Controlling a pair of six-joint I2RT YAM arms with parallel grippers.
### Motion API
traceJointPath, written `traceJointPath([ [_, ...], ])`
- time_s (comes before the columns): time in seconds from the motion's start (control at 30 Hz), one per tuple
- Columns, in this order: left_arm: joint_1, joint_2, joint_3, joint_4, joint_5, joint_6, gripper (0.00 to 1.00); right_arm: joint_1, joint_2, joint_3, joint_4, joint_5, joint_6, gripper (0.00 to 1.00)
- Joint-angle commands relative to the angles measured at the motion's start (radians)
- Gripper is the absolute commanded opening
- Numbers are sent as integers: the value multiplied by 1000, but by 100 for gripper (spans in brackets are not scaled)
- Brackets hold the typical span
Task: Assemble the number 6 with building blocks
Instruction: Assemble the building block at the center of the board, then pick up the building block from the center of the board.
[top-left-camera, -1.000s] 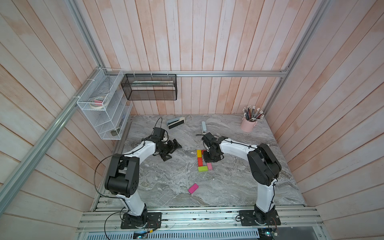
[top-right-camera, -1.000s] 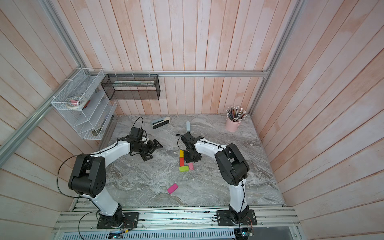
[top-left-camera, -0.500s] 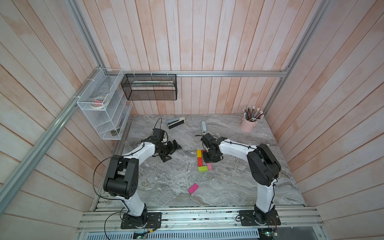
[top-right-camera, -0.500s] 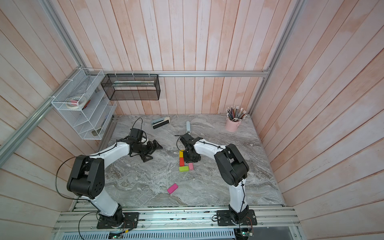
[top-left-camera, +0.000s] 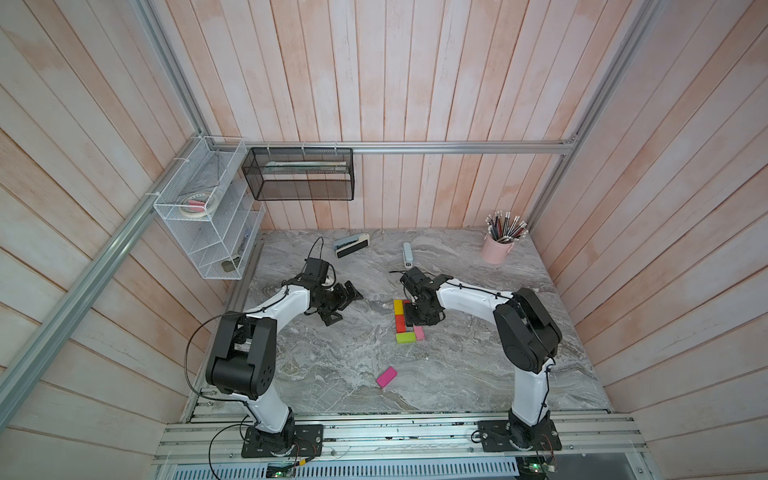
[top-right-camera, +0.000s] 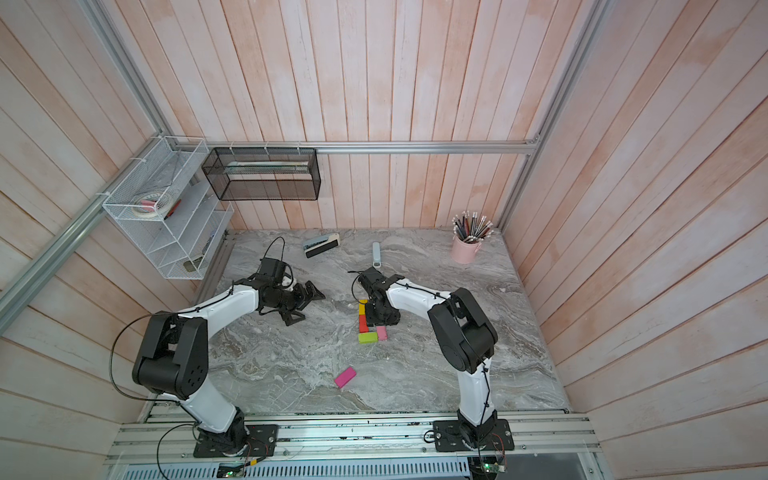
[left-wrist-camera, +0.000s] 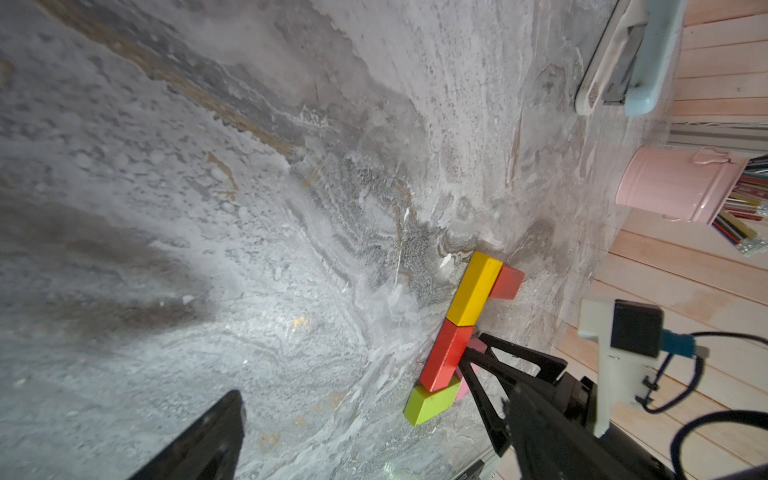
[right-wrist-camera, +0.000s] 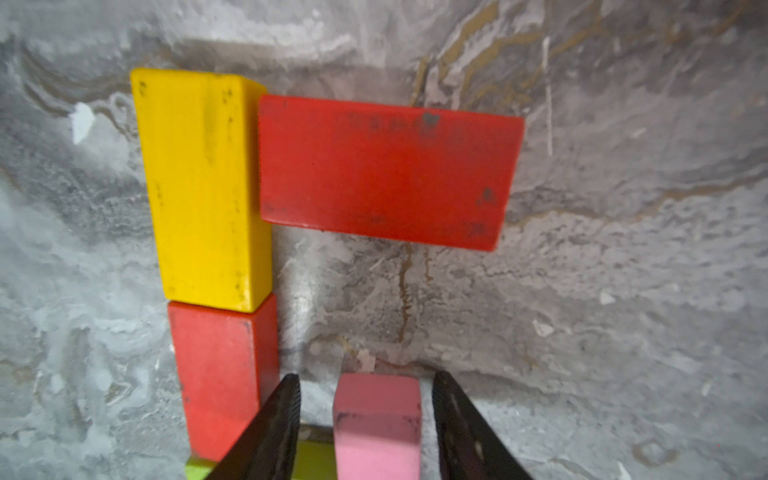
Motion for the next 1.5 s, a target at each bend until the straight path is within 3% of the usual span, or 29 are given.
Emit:
traceJointPath([
  [0.0,-5,-27,-18,14,-7,-1,100,-13,40,-61,-91,29,45,55],
  [0.43,-6,-39,-39,23,-10,0,100,-21,-243,-114,28,63,34,58],
  [0.6,-6,-45,-54,27,-7,-1,100,-16,-322,-184,53,8,14,64],
  [0.93,-13,-69,-130,55,7,-12,100,64,-388,-260,12,-121,-10,63],
  [1.07,-14,-95,-170,76,10,-28,100,136,-363,-215,-54,-171,-41,64],
  [1.23,-14,-113,-198,79,13,-32,100,252,-265,-126,-166,-135,-89,64],
  [1.47,-4,-134,-245,106,42,-62,100,385,-172,-53,-186,-123,-178,79],
])
